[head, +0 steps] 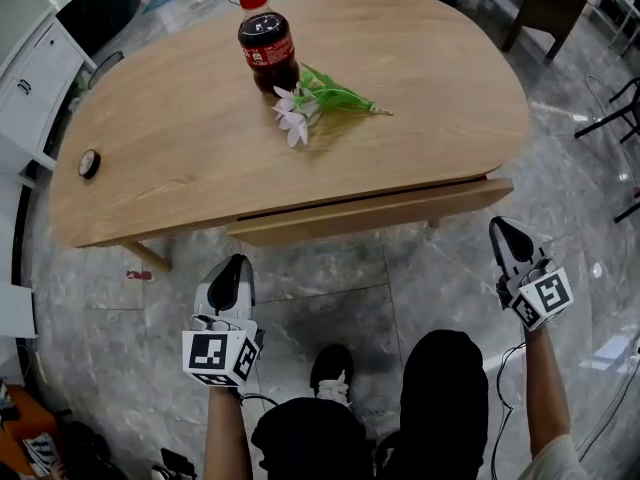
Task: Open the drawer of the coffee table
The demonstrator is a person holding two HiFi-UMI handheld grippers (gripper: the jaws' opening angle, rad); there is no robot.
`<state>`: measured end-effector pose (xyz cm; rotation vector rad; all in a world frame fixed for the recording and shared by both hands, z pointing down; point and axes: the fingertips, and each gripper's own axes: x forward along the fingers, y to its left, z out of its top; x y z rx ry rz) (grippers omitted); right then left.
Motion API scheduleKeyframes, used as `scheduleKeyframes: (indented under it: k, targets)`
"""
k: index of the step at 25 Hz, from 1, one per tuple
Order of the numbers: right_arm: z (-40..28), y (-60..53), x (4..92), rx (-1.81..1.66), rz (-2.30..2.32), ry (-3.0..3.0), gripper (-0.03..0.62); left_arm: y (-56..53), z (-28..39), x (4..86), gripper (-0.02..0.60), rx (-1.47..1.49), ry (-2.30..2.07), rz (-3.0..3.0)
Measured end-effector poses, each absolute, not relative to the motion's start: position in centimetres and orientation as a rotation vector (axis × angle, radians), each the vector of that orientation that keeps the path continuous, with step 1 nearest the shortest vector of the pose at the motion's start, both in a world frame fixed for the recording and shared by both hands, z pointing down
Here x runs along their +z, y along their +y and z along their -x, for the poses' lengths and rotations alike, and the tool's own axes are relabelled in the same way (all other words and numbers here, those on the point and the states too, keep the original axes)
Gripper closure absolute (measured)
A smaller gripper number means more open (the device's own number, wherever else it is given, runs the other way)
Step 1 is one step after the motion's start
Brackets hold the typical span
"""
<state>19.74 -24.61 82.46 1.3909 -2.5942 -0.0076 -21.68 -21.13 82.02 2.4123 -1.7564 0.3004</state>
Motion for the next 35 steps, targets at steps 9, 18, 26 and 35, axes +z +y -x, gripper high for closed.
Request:
scheduleKeyframes:
  k: [9,18,26,35]
  targets:
    - [-22.3,-23.7,78.9,-0.053,-1.311,-2.598,0.576,-21.1,19.7,77.7,0.430,0.328,-1.734,-2.548]
    - [-20.9,-23.2,80.3,-0.003,-1.208,-2.588,0.421,-22.7,19.1,76.8,0.362,0.377,-1.680,-2.580]
    - [-19.9,-25.4,79.4,0.081,-1.182,-2.698,0.367,-23.6,17.6,76.7,0.360,0.368,-1.604,-2.672]
    - [-18.4,-28.1,79.0,0.046,-1.181,-2.698,0.328,-24.1,17.2,76.8,0.360,0.351,-1.605,-2.696]
